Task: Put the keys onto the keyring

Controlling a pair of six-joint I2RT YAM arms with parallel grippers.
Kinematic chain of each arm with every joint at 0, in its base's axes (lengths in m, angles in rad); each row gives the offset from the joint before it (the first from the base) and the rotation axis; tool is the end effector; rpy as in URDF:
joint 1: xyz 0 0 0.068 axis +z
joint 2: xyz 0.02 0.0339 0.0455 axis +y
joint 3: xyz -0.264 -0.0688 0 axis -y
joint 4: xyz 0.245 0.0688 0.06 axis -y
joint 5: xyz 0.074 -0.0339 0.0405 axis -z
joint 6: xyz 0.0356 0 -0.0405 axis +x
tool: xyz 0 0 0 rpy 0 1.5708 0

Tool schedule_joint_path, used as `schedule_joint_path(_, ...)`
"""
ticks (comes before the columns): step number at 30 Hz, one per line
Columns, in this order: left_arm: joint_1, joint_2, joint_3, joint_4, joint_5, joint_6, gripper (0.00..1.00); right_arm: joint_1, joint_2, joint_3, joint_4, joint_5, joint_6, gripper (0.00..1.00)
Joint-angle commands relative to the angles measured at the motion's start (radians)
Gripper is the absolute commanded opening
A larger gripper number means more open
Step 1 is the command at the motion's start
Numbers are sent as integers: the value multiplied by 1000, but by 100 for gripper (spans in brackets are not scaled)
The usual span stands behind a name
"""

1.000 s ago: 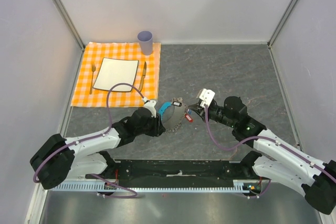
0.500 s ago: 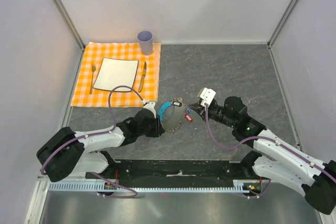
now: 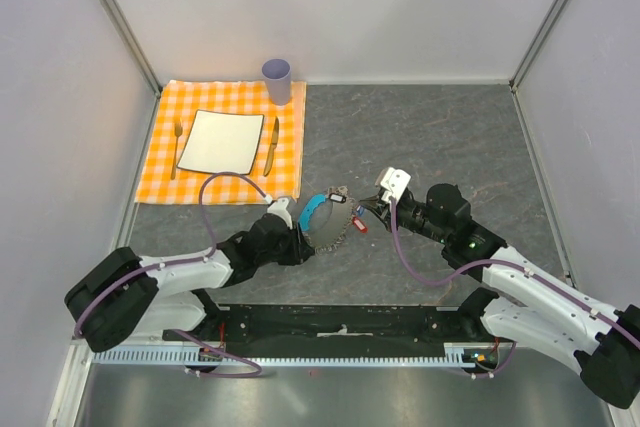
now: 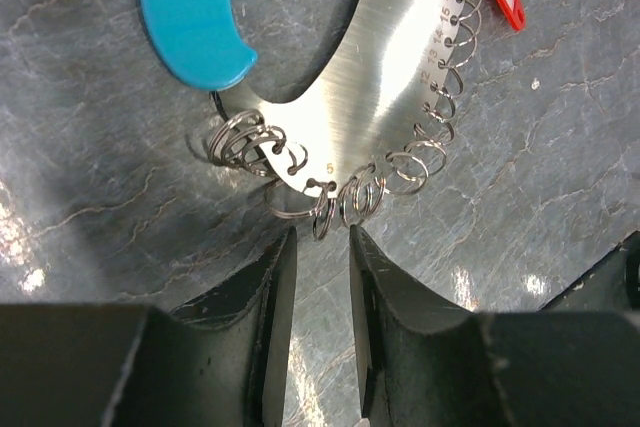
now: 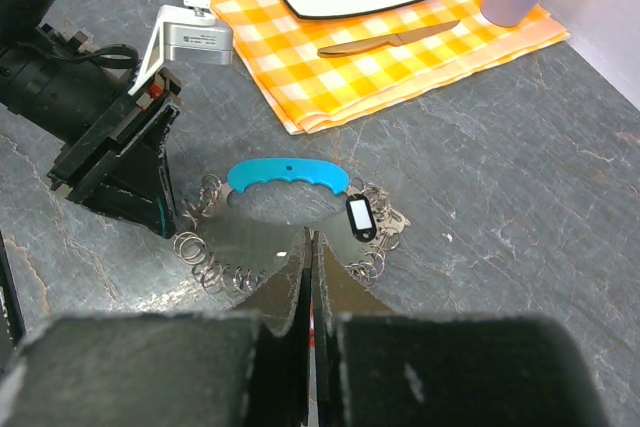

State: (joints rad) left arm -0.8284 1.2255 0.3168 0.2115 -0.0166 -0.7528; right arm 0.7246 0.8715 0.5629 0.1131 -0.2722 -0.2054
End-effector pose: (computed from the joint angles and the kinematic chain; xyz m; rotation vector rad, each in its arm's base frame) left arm 0.1442 -0.1563 0.1352 0.0815 2.4003 -0.7830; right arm 0.1494 0.1450 0.2773 -0.9820 1.5087 0.6140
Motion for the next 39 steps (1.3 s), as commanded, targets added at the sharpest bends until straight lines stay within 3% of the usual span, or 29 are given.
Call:
schedule_joint_path(1, -11, -26, -41, -50, -6, -66, 35, 4, 3, 2, 34, -9, 3, 0)
schedule_joint_path(8, -12, 6, -33, -34, -2, -66, 34, 4, 9, 6, 34, -18, 3, 0)
schedule_joint_path(13, -14, 68, -9, -18, 14, -54, 26, 3, 8, 8, 31, -18, 1, 0)
schedule_joint_path(31, -18, 51, -21, -18, 12, -60, 20, 4, 3, 8, 26, -21, -2, 0)
schedule_joint_path(39, -21, 0, -18, -35, 14, -2, 2, 3, -5, 8, 26, -21, -3, 0)
